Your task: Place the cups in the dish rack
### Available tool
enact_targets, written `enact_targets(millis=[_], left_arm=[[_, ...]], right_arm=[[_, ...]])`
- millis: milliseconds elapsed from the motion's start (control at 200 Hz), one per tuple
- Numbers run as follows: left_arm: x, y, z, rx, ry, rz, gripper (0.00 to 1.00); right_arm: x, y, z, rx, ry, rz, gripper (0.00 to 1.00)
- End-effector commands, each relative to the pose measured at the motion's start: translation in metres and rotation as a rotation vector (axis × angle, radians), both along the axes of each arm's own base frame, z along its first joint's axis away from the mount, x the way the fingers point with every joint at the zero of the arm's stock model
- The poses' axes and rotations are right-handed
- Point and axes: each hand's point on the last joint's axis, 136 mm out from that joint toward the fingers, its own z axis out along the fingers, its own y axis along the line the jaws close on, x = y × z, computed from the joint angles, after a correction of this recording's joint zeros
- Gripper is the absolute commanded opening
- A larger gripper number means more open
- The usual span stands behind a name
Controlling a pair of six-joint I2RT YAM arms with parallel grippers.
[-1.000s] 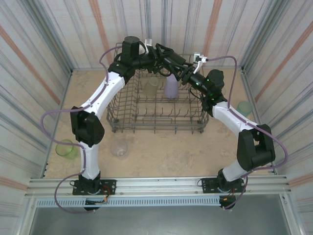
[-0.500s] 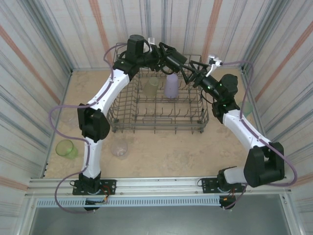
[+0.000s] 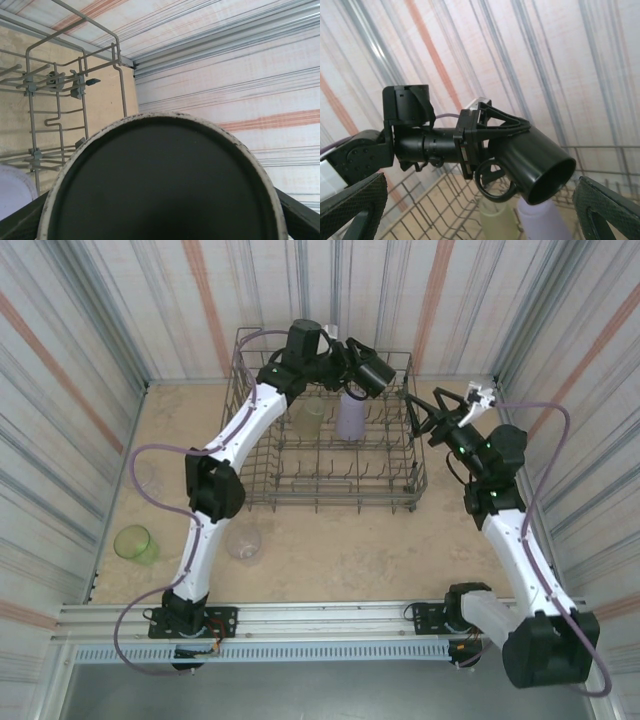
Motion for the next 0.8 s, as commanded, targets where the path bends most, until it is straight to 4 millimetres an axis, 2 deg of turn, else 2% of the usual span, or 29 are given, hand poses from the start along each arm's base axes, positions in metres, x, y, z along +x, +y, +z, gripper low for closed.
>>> enact_targets(millis=[0,130,275,331,426,546,721,796], left_arm=[[0.000,-0.011,0.039,-0.021,-0.157,0.008,0.00],[0.000,-0.027,0.030,0.014,-0.197,0.009,0.00],[0.000,-0.036,0.017,0.072,-0.230,0.028,0.00],[-0.002,-0.039,0.016,0.078,-0.234,0.022,0.00],[-0.012,-0.040,0.029,0.115,-0.289,0.017,0.00],[-0.025,-0.031,0.049,0.165,-0.351,0.036,0.00],[-0.038,-0.015,0.054,0.238,-0.369,0.029,0.00],[-0.046,-0.004,0.063,0.275,-0.393,0.038,0.00]], right_arm=[[-0.014,-0.019,-0.005,-0.039,0.001,-0.070,0.99],[-0.027,-0.033,-0.013,-0.050,0.020,-0.111,0.99],[-0.040,-0.041,-0.019,-0.074,0.027,-0.150,0.99],[-0.043,-0.043,-0.022,-0.084,0.034,-0.158,0.99],[-0.046,-0.046,-0.028,-0.093,0.054,-0.167,0.99],[-0.050,-0.046,-0.033,-0.081,0.066,-0.168,0.99],[-0.057,-0.045,-0.044,-0.056,0.100,-0.157,0.99],[-0.062,-0.045,-0.048,-0.060,0.112,-0.163,0.99]])
